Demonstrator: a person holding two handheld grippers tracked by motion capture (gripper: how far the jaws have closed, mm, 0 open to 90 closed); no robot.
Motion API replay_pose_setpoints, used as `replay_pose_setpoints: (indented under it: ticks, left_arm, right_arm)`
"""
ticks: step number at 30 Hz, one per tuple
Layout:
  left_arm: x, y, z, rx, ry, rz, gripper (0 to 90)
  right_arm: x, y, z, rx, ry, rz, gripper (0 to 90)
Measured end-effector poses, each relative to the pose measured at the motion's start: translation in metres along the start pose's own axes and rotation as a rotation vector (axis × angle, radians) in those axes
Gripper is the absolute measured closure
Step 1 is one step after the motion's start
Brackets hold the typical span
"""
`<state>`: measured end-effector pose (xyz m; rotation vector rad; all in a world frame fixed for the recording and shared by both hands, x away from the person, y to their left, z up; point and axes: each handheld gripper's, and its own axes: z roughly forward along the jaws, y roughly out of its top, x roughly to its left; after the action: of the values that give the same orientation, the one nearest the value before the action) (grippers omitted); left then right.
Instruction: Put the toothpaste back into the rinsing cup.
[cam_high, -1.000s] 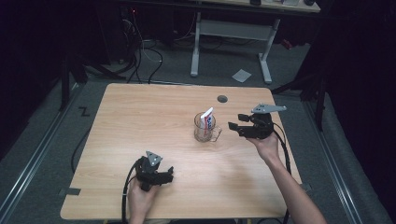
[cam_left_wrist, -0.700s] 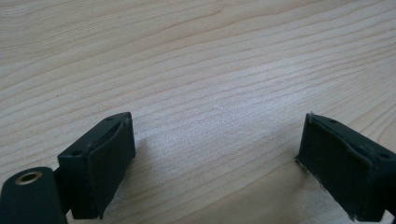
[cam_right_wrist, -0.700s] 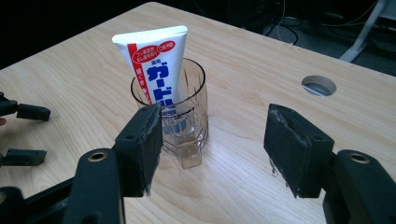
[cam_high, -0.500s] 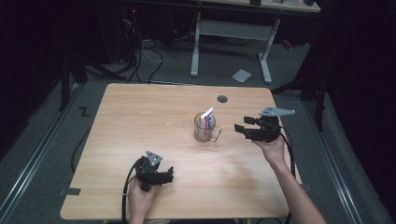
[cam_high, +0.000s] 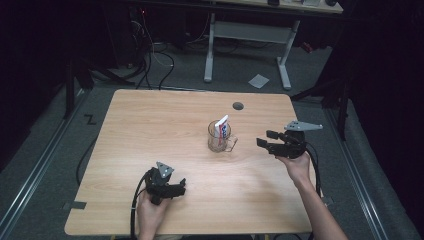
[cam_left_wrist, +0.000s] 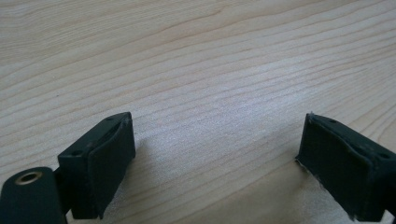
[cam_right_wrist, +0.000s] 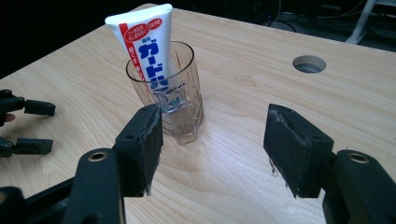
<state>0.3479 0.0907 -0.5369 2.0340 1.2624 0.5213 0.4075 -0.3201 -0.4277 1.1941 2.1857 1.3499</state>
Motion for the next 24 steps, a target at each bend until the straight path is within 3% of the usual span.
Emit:
replay_pose_setpoints:
  ticks: [24]
  left_arm:
    - [0.000, 0.000, 0.000, 0.000, 0.000, 0.000, 11.0]
  right_arm:
    - [0.004, -0.036, 0.007, 0.038, 0.018, 0.035, 38.1]
